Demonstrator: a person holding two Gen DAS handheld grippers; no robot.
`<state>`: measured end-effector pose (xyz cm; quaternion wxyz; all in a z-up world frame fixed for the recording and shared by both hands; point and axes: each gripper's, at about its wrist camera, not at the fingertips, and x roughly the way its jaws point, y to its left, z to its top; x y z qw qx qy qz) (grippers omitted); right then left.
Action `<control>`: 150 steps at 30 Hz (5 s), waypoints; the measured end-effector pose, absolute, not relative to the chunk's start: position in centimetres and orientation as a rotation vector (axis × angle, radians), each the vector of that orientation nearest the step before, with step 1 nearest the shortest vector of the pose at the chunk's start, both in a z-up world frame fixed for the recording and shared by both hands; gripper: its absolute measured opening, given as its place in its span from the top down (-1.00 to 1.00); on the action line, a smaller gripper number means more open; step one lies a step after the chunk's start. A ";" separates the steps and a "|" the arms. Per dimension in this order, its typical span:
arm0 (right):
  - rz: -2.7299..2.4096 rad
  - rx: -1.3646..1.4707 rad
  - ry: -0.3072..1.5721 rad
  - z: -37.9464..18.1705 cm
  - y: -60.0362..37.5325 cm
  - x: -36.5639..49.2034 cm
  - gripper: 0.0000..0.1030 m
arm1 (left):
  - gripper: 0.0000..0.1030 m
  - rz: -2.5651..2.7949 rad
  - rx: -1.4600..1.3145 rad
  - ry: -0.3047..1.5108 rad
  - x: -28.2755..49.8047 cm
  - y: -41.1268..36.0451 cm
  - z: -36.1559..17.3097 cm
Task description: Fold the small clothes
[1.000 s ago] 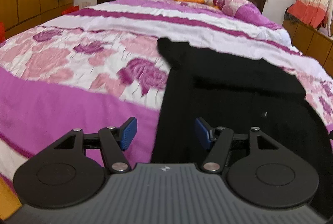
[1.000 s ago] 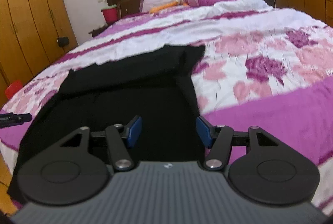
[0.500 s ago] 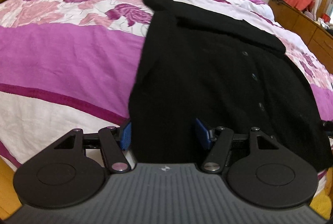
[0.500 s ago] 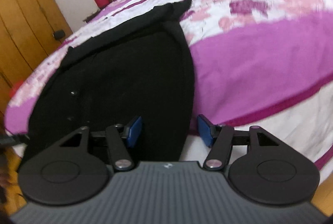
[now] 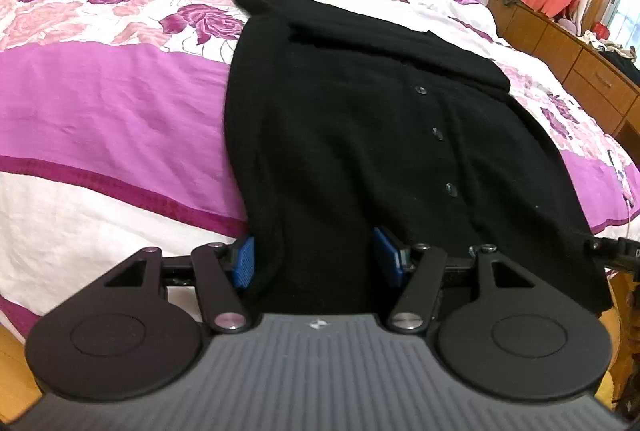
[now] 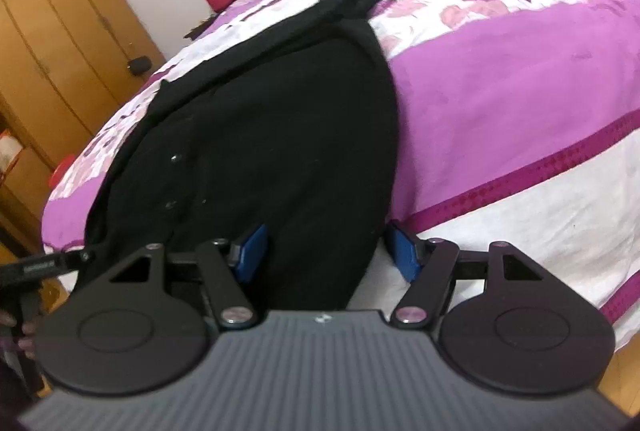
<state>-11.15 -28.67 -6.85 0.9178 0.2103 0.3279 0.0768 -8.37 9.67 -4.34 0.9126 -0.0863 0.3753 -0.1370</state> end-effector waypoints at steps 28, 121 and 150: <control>0.301 0.349 0.670 -5.8 -28.2 -12.3 0.19 | -0.23 -0.301 -0.212 0.829 -8.6 10.0 -4.8; 0.244 0.224 0.443 -0.4 -29.4 16.5 0.27 | 0.72 -0.277 -0.173 0.568 21.2 5.3 1.2; 0.262 0.173 0.539 -1.1 -29.2 17.1 0.24 | -0.24 -0.268 -0.309 0.726 18.1 7.9 0.0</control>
